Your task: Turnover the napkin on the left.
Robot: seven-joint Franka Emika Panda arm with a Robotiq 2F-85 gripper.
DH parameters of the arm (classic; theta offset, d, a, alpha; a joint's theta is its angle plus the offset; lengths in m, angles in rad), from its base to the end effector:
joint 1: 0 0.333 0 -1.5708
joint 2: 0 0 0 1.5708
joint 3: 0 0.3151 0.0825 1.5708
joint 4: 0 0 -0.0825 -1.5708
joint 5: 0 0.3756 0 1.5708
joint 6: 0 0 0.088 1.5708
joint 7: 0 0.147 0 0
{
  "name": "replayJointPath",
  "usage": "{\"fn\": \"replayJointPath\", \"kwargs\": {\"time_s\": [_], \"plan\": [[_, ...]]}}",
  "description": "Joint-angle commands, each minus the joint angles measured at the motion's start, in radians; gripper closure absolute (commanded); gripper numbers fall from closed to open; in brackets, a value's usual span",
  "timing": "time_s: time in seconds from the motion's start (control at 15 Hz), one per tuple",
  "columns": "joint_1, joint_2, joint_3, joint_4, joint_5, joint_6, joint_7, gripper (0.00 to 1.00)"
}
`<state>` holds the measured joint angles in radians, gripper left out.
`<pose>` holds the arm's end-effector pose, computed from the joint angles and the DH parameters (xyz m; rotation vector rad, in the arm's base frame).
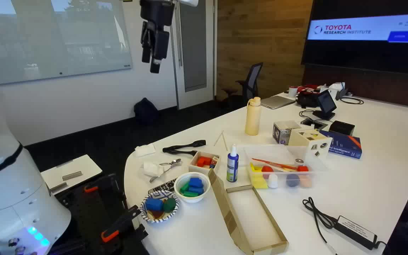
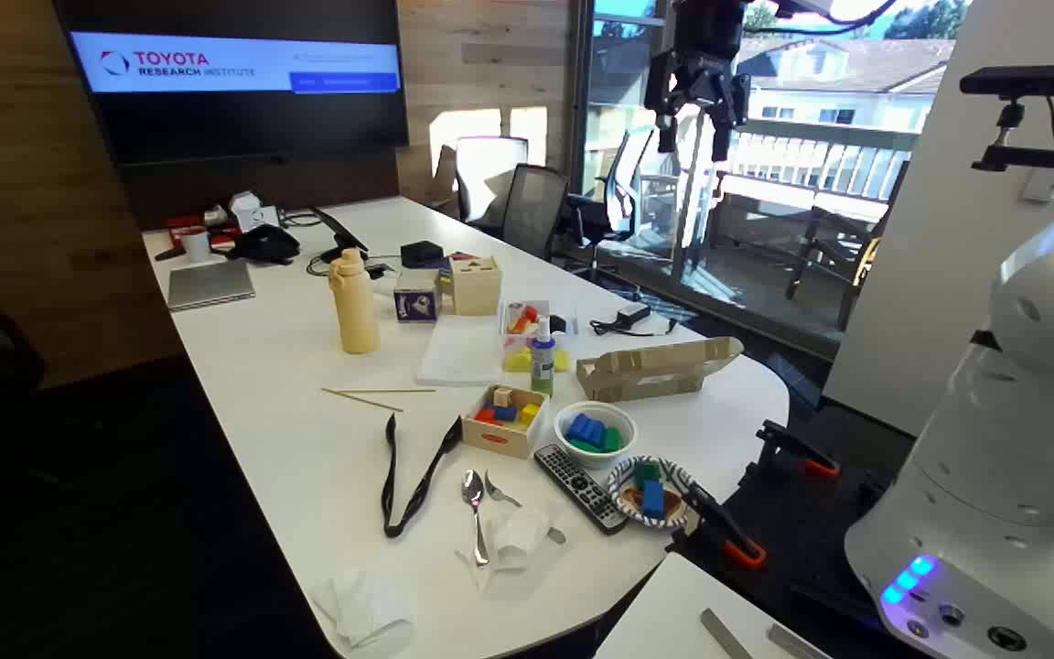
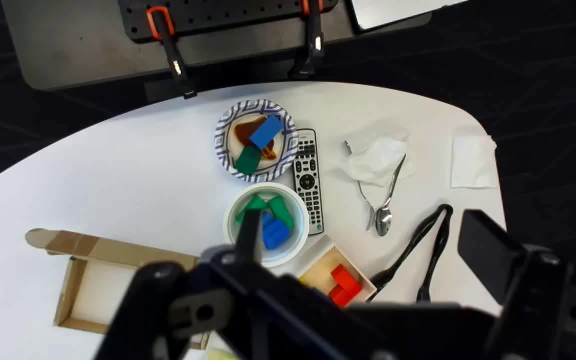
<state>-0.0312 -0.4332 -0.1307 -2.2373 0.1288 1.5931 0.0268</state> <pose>0.3804 -0.0471 0.4856 -2.9185 0.2746 0.2993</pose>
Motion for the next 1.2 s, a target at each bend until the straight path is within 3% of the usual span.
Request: {"fn": "replayJointPath", "kwargs": {"time_s": [0.0, 0.2, 0.47, 0.8, 1.0, 1.07, 1.13], "plan": [[-0.021, 0.002, 0.017, 0.002, 0.006, -0.003, -0.007, 0.00], [-0.009, 0.043, 0.028, 0.025, 0.012, 0.013, -0.008, 0.00], [0.063, 0.204, 0.141, 0.079, 0.078, 0.082, 0.047, 0.00], [0.163, 0.439, 0.303, 0.131, 0.033, 0.211, 0.185, 0.00], [0.230, 0.623, 0.357, 0.200, -0.042, 0.305, 0.271, 0.00], [0.252, 0.680, 0.366, 0.222, -0.049, 0.357, 0.241, 0.00], [0.236, 0.565, 0.345, 0.139, -0.018, 0.325, 0.236, 0.00]]}}
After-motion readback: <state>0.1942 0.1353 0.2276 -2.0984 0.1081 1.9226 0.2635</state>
